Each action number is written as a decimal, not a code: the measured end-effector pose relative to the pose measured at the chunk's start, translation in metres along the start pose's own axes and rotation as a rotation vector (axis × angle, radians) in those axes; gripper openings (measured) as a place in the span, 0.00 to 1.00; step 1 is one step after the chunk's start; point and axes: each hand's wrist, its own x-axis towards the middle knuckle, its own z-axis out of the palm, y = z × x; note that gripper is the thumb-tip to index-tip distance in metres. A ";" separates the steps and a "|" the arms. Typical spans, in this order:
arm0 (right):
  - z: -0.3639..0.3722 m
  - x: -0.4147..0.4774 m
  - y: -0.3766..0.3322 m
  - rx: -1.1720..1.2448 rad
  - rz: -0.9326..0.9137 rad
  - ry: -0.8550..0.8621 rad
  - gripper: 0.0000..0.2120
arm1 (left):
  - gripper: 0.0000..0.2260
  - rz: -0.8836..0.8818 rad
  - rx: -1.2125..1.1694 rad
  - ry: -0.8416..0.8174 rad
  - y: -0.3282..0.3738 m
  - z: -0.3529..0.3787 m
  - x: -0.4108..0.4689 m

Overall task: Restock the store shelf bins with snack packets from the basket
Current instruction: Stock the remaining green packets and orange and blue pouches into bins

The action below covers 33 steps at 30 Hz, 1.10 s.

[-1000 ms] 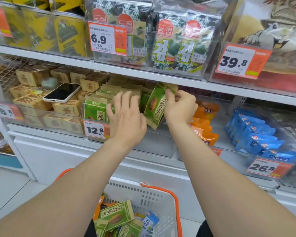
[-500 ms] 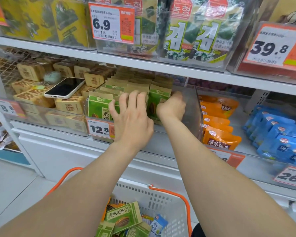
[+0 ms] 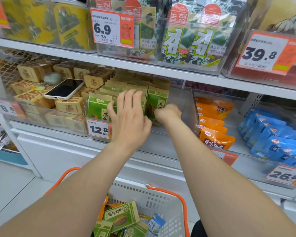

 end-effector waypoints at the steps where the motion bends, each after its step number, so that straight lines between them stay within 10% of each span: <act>1: -0.003 -0.007 -0.001 -0.042 -0.019 -0.026 0.15 | 0.32 0.003 -0.013 0.013 0.000 -0.002 -0.001; 5: -0.011 -0.049 0.001 -0.317 -0.273 -0.017 0.05 | 0.26 0.034 -0.124 0.125 -0.008 -0.014 -0.004; 10: -0.003 -0.097 0.007 -0.653 -0.653 0.141 0.19 | 0.14 0.048 -0.239 0.136 -0.033 -0.038 -0.015; 17: 0.020 -0.149 0.027 -0.970 -0.819 -0.595 0.03 | 0.02 -0.107 0.082 -0.465 -0.076 -0.051 -0.048; 19: 0.037 -0.152 0.043 -1.130 -0.816 -0.784 0.12 | 0.03 -0.041 0.133 -0.705 -0.086 -0.050 -0.056; 26: 0.113 -0.159 0.119 -1.407 -0.966 -0.895 0.10 | 0.10 -0.049 0.187 -1.388 -0.094 -0.052 -0.078; 33: 0.177 -0.173 0.173 -1.556 -1.315 -1.003 0.09 | 0.18 -0.004 0.415 -1.477 -0.101 -0.035 -0.075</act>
